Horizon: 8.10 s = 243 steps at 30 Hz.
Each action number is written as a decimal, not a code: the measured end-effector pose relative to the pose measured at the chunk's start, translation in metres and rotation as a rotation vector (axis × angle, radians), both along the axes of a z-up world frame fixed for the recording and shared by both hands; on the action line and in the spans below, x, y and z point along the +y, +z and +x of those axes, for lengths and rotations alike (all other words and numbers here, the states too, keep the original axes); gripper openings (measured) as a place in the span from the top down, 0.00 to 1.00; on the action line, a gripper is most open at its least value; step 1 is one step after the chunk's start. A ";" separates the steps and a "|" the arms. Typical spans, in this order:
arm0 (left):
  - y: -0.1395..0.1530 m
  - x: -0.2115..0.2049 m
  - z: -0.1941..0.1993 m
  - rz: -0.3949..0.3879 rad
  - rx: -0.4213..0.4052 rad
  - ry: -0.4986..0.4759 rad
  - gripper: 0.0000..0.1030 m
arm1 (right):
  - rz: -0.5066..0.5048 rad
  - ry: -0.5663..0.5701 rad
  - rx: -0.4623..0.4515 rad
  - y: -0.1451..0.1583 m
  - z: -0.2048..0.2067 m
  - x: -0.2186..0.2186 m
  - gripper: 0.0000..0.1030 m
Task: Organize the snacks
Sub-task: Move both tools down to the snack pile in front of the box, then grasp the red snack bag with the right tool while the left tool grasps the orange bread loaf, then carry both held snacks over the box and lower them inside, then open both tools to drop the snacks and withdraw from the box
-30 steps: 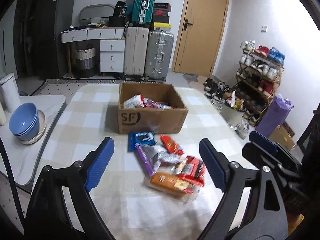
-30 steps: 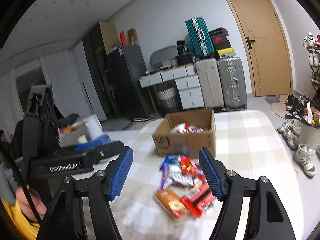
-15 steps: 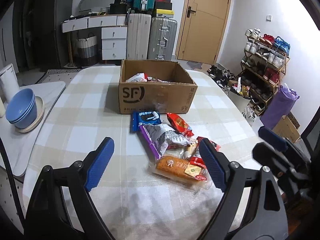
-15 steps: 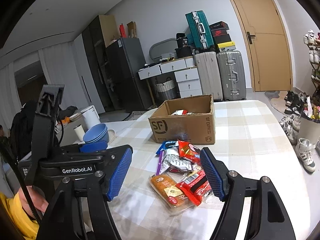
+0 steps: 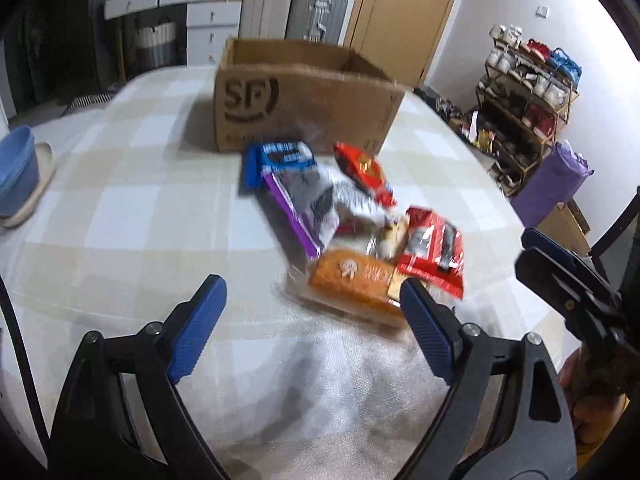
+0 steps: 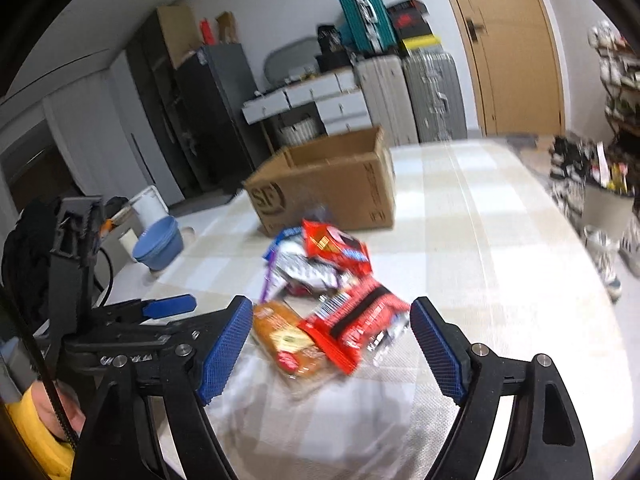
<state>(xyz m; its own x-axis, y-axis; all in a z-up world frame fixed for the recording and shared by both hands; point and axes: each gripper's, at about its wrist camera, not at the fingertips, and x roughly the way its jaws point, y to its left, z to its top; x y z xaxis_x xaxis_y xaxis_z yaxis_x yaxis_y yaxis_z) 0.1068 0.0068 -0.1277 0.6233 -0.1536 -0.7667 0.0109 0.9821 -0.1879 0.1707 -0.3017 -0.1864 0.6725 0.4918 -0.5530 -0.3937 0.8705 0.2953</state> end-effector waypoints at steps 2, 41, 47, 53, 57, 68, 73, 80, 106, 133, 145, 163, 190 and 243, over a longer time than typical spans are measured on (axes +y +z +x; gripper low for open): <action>-0.011 -0.002 0.006 -0.007 0.021 0.000 0.07 | 0.009 -0.004 0.049 -0.011 0.012 -0.003 0.20; -0.067 -0.054 0.088 -0.151 0.222 0.084 0.01 | 0.176 -0.005 0.206 -0.048 0.045 -0.034 0.76; -0.070 -0.066 0.110 -0.164 0.261 0.209 0.02 | 0.215 0.000 0.201 -0.048 0.036 -0.047 0.77; -0.076 -0.092 0.115 -0.020 0.275 0.207 0.02 | 0.238 0.006 0.191 -0.044 0.031 -0.056 0.77; -0.074 -0.094 0.109 -0.020 0.269 0.189 0.09 | 0.244 0.012 0.179 -0.041 0.026 -0.057 0.77; -0.065 -0.078 0.083 0.003 0.276 0.007 0.59 | 0.236 0.030 0.166 -0.034 0.020 -0.047 0.77; -0.064 -0.055 0.065 0.006 0.265 -0.064 0.64 | 0.228 0.036 0.171 -0.035 0.019 -0.039 0.77; -0.057 -0.027 0.056 0.000 0.249 -0.083 0.67 | 0.207 0.054 0.178 -0.035 0.019 -0.024 0.77; 0.028 -0.009 0.052 -0.059 0.026 -0.079 0.69 | 0.232 0.138 0.089 0.014 0.020 -0.001 0.77; 0.148 0.026 0.188 0.041 -0.160 -0.069 0.69 | 0.205 0.210 -0.087 0.145 0.138 0.051 0.77; 0.129 0.032 0.329 0.054 -0.071 -0.084 0.69 | 0.183 0.158 -0.008 0.126 0.235 0.074 0.77; 0.053 0.024 0.397 0.056 0.017 -0.077 0.69 | 0.148 0.153 0.073 0.085 0.286 0.088 0.77; 0.045 0.031 0.375 0.041 0.006 -0.069 0.68 | 0.015 0.096 0.149 0.057 0.288 0.107 0.60; 0.164 -0.018 -0.020 0.007 -0.400 -0.010 0.16 | 0.192 0.112 -0.380 0.159 -0.049 0.000 0.01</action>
<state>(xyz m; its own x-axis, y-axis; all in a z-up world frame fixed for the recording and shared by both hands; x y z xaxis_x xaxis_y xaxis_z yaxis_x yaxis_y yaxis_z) 0.0873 -0.0108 0.0362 0.8712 -0.1572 -0.4650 0.0918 0.9828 -0.1604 0.1216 -0.3018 -0.0273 0.7471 0.6431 -0.1685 -0.5945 0.7597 0.2637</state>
